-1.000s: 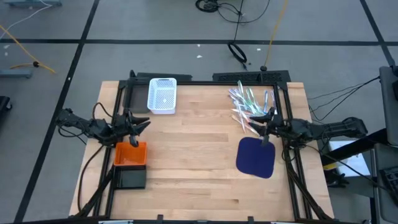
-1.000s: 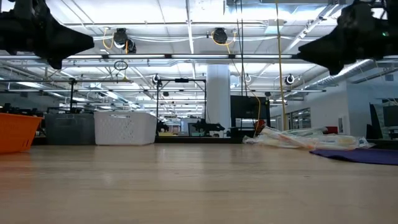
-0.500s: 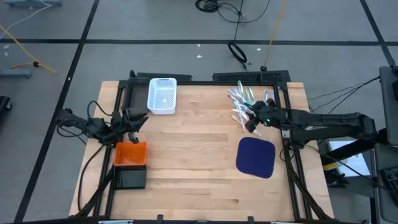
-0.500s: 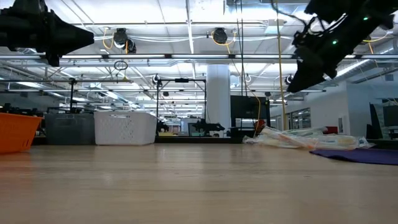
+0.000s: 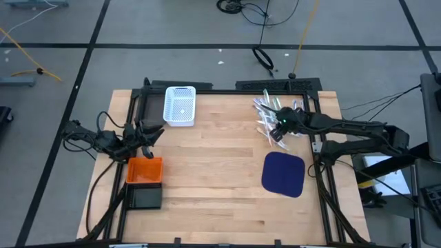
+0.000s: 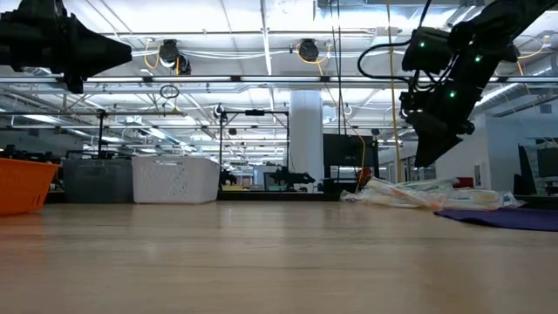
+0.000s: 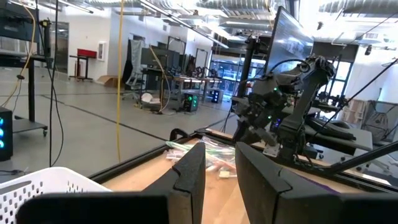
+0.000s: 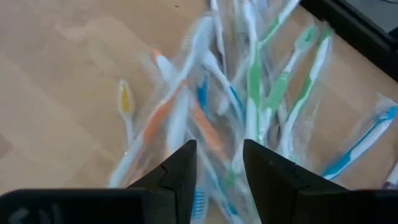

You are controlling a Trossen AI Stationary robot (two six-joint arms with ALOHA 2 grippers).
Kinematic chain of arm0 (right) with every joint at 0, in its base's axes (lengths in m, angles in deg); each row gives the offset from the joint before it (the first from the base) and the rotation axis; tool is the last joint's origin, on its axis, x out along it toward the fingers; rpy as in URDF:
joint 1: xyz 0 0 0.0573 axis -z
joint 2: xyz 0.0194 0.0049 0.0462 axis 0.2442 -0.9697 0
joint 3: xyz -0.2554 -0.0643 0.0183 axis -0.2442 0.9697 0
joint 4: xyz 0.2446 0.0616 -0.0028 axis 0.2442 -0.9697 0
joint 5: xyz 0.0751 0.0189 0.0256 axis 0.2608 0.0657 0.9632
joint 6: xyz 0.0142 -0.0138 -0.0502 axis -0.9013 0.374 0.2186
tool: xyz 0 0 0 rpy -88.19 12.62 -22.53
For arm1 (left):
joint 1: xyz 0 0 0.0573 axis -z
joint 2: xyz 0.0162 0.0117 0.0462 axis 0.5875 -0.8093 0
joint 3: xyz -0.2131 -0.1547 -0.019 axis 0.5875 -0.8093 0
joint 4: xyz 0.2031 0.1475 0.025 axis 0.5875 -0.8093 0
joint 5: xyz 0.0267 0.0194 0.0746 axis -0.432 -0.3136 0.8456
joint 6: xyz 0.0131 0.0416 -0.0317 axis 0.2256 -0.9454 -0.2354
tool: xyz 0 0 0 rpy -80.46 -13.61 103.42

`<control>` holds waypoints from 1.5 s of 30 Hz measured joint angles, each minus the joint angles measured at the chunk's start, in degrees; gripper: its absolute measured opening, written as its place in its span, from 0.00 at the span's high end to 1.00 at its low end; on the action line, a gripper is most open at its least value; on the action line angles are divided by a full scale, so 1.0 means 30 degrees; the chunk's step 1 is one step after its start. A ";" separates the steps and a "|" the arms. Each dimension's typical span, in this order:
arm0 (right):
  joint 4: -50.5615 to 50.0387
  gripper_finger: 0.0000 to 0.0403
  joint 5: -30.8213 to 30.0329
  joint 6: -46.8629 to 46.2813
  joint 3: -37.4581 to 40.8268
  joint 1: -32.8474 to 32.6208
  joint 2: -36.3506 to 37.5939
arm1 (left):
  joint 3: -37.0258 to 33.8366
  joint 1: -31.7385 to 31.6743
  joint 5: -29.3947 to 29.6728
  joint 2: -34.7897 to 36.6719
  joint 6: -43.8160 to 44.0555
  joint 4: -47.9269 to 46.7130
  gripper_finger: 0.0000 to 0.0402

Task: Pick & Place Toothbrushes
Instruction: Put the green toothbrush into the white bin

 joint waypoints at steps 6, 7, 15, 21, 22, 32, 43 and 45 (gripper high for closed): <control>0.0043 0.69 0.1194 0.0448 0.0000 0.1341 -0.0825 | 0.0000 0.0000 0.0000 0.0000 -0.0017 0.0047 0.78; 0.0117 0.69 0.1201 0.0664 0.0000 0.1520 -0.0958 | 0.0005 0.0000 0.0002 -0.0001 -0.0015 0.0047 0.78; 0.1190 0.64 0.1501 0.1587 0.0000 0.2674 -0.1771 | 0.0003 0.0000 0.0004 0.0000 0.0000 0.0045 0.78; 0.1299 0.50 0.1755 0.1564 0.0000 0.3132 -0.2117 | 0.0000 0.0000 0.0000 0.0000 0.0000 0.0040 0.78; 0.1299 0.48 0.1749 0.1591 0.0000 0.3140 -0.2181 | 0.0000 0.0000 0.0001 0.0000 0.0007 0.0040 0.78; 0.2314 0.51 0.1726 0.1695 0.0000 0.3140 -0.3335 | 0.0003 0.0000 0.0000 0.0000 0.0051 -0.0111 0.78; 0.2467 0.87 0.1675 0.1693 0.0000 0.3133 -0.3584 | 0.0000 0.0000 0.0000 0.0000 0.0044 -0.0157 0.78; 0.2458 0.95 0.1719 0.1786 0.0000 0.3133 -0.3478 | 0.0000 0.0000 0.0000 0.0000 0.0036 -0.0157 0.78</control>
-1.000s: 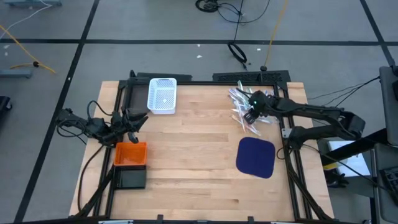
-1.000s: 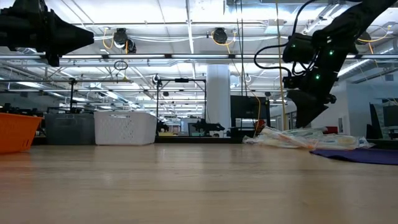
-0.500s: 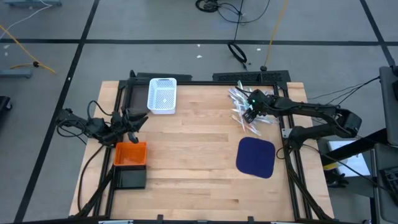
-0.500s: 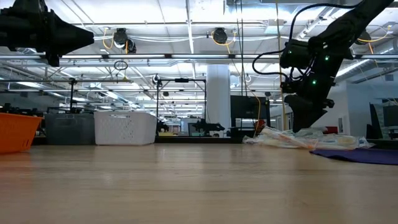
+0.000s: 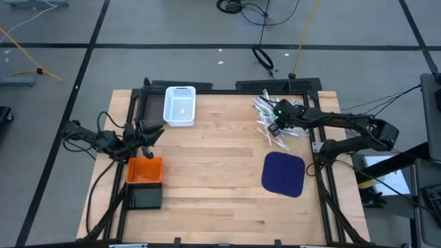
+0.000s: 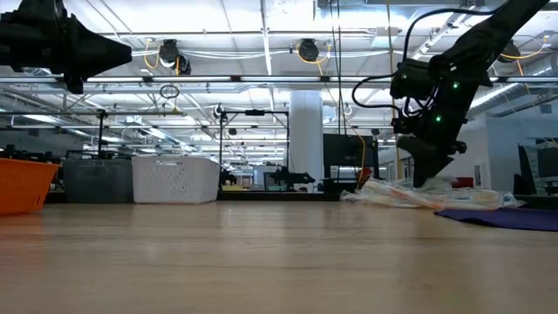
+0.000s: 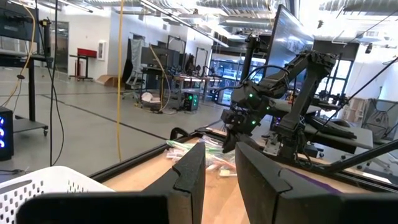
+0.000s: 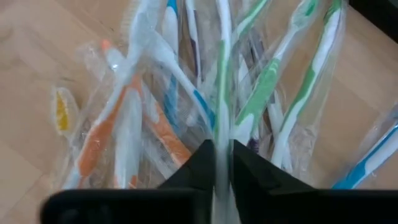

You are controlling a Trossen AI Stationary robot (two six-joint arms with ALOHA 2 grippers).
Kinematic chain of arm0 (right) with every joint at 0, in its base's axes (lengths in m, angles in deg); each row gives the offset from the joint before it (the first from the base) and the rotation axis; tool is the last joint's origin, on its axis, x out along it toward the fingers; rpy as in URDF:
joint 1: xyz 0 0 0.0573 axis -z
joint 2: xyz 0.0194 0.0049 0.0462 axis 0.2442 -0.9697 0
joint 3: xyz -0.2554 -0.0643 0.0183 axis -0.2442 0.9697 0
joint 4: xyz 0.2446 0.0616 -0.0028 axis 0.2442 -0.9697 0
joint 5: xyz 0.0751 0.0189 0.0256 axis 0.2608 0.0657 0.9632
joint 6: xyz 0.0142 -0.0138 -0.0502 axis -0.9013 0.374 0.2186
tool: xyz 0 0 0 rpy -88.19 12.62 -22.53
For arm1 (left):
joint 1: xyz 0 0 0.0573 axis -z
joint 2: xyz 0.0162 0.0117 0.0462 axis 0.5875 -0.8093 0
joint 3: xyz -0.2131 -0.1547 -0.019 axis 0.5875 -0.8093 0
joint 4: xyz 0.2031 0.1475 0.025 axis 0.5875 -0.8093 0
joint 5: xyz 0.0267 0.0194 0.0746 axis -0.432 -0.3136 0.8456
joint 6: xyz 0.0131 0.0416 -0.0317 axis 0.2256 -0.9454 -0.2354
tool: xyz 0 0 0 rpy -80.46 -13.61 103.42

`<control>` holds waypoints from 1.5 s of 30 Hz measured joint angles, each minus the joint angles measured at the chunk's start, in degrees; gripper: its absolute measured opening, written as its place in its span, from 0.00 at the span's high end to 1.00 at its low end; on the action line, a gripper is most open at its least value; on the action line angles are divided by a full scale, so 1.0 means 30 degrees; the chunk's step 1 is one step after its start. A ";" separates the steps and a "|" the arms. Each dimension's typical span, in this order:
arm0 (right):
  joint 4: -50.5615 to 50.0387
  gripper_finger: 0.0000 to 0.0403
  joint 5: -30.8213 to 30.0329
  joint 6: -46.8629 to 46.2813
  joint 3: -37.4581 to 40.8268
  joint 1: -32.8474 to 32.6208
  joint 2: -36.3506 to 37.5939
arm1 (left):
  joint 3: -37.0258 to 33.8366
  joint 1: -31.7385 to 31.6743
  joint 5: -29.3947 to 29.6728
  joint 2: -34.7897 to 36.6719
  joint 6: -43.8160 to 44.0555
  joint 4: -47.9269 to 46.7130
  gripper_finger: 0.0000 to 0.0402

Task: Pick & Place Toothbrushes
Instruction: Put the green toothbrush into the white bin

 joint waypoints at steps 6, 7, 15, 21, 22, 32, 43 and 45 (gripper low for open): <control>-0.0109 0.94 0.0015 -0.0200 0.0000 -0.0015 0.0660 | 0.0000 0.0000 0.0000 0.0000 -0.0005 0.0015 0.78; -0.0098 0.94 0.0022 -0.0207 0.0000 -0.0022 0.0863 | 0.0001 0.0000 0.0000 0.0000 -0.0007 0.0032 0.78; 0.0092 0.96 0.0035 -0.0610 0.0000 -0.0419 0.3856 | 0.0000 0.0000 -0.0555 -0.0001 0.0287 0.1401 0.78; 0.0102 0.96 0.0228 -0.1067 0.0000 -0.1171 0.5994 | 0.0001 0.0000 -0.1008 -0.0202 0.0297 0.2164 0.78; 0.0102 0.96 0.0597 -0.1060 0.0000 -0.1320 0.6212 | 0.0000 0.0000 -0.1018 -0.0322 0.0303 0.2376 0.78; 0.0029 0.96 0.0539 -0.1570 0.0007 -0.2752 0.5920 | 0.0000 0.0000 -0.1041 -0.2740 0.0208 0.4440 0.78; 0.0758 0.87 0.0621 -0.1868 0.0007 -0.3453 0.5876 | 0.0003 0.0000 -0.1035 -0.5363 0.0318 0.5997 0.78; 0.0771 0.92 0.0548 -0.2038 0.0007 -0.3453 0.5876 | 0.0005 0.0000 -0.1035 -0.5688 0.0318 0.6402 0.78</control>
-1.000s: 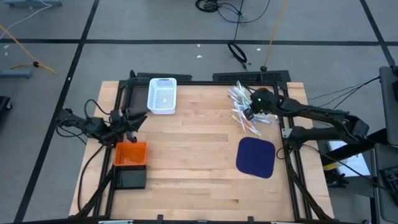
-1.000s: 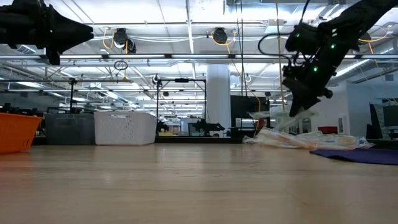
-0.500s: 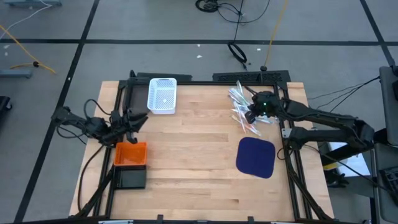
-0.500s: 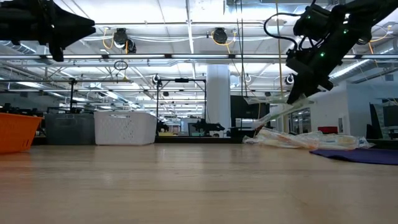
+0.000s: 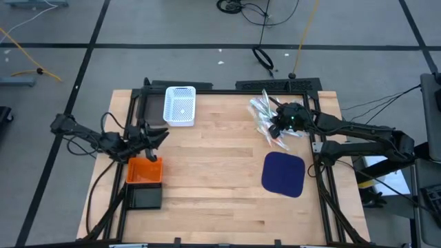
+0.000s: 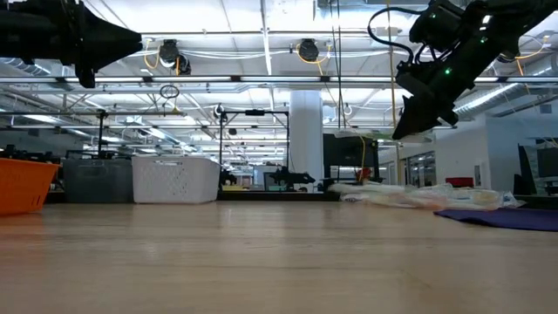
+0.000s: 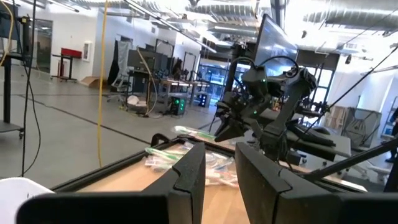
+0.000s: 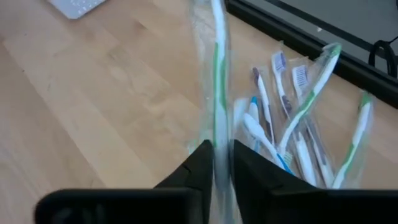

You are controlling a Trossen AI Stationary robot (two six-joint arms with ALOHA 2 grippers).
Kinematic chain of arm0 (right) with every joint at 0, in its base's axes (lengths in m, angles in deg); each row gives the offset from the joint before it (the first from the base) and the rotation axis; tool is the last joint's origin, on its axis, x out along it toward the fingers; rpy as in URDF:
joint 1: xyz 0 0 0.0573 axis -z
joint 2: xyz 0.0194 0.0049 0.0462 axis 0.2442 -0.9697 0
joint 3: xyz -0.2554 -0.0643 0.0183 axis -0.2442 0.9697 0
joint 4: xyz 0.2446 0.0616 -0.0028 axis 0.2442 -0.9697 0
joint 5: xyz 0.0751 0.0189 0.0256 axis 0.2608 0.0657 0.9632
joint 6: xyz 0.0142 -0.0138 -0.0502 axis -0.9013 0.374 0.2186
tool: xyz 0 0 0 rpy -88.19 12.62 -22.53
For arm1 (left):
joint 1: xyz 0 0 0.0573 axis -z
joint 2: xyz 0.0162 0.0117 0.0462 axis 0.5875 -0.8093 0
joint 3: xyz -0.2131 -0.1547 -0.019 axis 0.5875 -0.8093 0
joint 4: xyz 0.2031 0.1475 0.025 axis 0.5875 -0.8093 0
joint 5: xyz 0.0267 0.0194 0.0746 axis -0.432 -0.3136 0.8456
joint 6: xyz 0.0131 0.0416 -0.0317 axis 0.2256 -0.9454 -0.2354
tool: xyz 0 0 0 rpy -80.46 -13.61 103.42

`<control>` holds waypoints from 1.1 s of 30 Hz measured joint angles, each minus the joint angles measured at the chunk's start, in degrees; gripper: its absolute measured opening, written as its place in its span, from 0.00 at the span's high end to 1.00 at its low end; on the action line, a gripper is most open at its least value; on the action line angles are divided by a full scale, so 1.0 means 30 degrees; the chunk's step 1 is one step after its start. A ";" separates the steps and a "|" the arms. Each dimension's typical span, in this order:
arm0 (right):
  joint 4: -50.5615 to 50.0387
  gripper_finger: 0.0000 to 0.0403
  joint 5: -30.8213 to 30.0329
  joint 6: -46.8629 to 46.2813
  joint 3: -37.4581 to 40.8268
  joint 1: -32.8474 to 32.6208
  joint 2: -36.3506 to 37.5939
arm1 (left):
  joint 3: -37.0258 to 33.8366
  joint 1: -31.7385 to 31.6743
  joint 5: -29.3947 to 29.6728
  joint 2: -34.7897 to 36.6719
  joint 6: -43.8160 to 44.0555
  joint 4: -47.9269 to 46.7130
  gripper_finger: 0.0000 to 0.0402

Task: Pick & Place Toothbrushes
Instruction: Put the green toothbrush into the white bin

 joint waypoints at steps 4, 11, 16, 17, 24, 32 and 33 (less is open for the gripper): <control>0.0400 0.96 0.0200 0.0165 0.0000 0.0000 0.0000 | -0.0005 0.0000 0.0000 -0.0737 0.0031 0.0982 0.78; 0.1705 0.97 0.0543 0.0080 0.0015 -0.0410 0.0000 | -0.0003 -0.0550 -0.0705 -0.2687 0.0164 0.2903 0.78; 0.4727 0.97 0.1551 0.0207 0.0015 -0.1793 0.0000 | -0.0005 -0.1956 -0.2751 -0.4675 0.0808 0.4769 0.78; 0.5266 0.97 0.1522 0.0215 0.0015 -0.2173 0.0000 | -0.0005 -0.2257 -0.3145 -0.5067 0.1019 0.5167 0.78; 0.8825 0.97 0.1400 0.0522 0.0015 -0.5019 -0.0090 | 0.0004 -0.4238 -0.5554 -0.7800 0.2190 0.7726 0.78; 1.3617 0.97 0.0365 0.1767 0.0022 -0.7816 -0.2439 | 0.2237 -0.5604 -0.8081 -1.0951 0.2567 0.8239 0.78; 1.4305 0.97 0.0344 0.1844 0.0022 -0.8001 -0.2820 | 0.2671 -0.5688 -0.8310 -1.1421 0.2415 0.8233 0.78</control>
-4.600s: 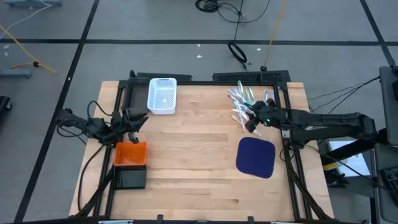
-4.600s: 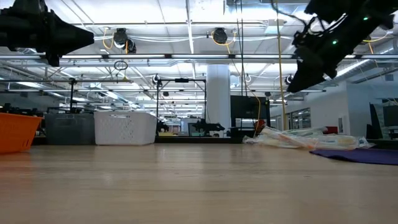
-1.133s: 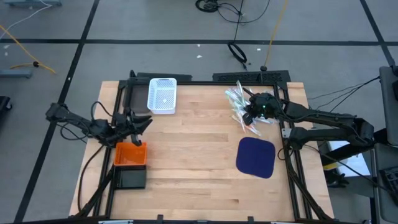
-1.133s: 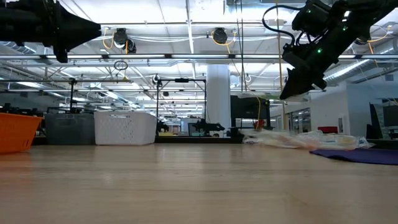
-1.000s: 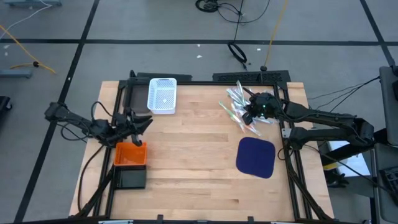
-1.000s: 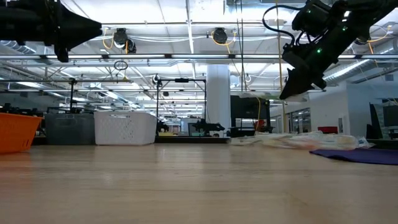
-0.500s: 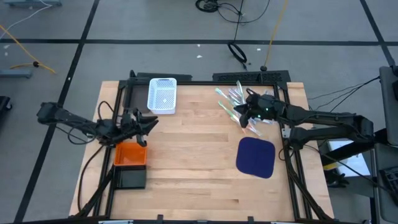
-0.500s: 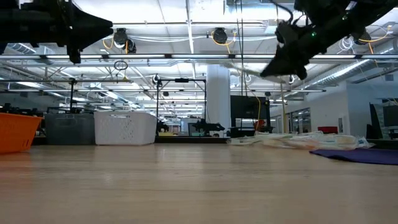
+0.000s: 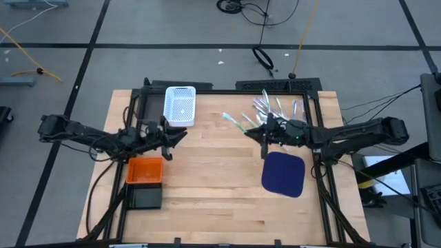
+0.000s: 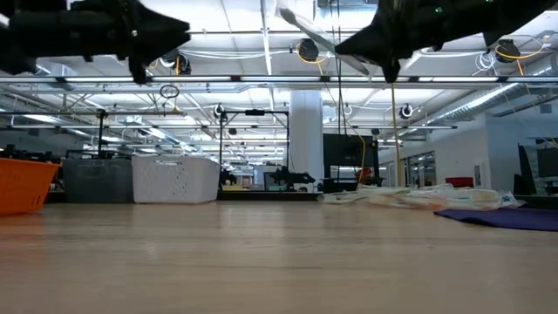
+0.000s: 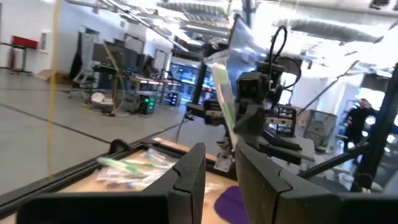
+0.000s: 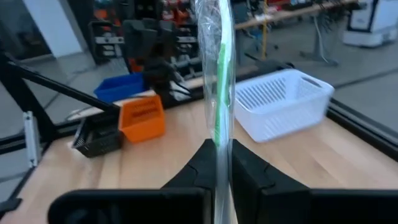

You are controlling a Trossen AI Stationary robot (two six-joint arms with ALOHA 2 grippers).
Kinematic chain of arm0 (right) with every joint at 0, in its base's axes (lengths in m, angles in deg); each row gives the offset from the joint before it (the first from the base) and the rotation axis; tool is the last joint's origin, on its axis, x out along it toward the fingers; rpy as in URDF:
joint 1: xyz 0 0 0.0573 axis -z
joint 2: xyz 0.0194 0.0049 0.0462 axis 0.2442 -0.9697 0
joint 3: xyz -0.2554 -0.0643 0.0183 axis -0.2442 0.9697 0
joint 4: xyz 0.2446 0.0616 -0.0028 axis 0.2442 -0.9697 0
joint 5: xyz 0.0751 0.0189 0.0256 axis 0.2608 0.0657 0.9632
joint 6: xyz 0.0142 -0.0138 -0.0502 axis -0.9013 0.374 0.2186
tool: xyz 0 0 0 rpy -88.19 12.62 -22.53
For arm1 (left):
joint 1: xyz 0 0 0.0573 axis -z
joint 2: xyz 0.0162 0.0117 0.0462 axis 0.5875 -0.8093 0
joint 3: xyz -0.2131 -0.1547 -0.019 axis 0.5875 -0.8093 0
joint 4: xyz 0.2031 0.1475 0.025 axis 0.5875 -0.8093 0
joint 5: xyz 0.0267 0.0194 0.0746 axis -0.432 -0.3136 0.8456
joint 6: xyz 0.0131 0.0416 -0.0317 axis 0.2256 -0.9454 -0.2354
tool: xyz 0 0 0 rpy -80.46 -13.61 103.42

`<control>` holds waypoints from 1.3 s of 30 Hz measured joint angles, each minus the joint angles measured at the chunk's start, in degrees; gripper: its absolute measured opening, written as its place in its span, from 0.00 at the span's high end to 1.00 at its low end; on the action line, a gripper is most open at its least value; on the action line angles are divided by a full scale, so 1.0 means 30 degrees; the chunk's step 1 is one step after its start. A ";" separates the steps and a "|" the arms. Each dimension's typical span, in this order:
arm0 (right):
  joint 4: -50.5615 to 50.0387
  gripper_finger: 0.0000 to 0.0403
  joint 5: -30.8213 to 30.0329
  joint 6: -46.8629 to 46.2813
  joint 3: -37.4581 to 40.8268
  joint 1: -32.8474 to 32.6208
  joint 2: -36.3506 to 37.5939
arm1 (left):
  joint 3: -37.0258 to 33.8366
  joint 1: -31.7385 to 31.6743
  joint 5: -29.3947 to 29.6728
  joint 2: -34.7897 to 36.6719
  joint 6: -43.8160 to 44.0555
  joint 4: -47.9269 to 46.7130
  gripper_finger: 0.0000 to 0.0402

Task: Pick & Place Toothbrushes
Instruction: Put the green toothbrush into the white bin

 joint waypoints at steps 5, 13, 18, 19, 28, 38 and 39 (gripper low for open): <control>0.2529 0.97 -0.0024 0.0698 0.0000 -0.0637 -0.1581 | 0.2352 -0.0075 -0.0927 -0.2730 -0.1054 -0.0091 0.78; 0.3624 0.97 -0.1037 0.1569 0.0007 -0.1719 -0.2177 | 0.5681 -0.0068 -0.1372 -0.6983 -0.2196 -0.0187 0.78; 0.3787 0.97 -0.1836 0.2047 0.0007 -0.2602 -0.2171 | 0.7541 -0.0097 -0.2228 -0.8885 -0.2627 -0.0181 0.78; 0.3747 0.97 -0.2144 0.2163 0.0007 -0.2779 -0.2171 | 0.7891 -0.0097 -0.2498 -0.9219 -0.2707 -0.0188 0.78; 0.3895 0.96 -0.2509 0.2530 0.0007 -0.3614 -0.2171 | 1.0242 -0.0178 -0.3339 -1.1305 -0.3030 -0.0114 0.78; 0.3780 0.96 -0.2508 0.2523 0.0007 -0.3627 -0.2162 | 1.1108 -0.0691 -0.4567 -1.2208 -0.2638 -0.0165 0.78; 0.3765 0.96 -0.2501 0.2528 0.0007 -0.3627 -0.2163 | 1.1108 -0.0731 -0.4698 -1.2208 -0.2541 -0.0165 0.78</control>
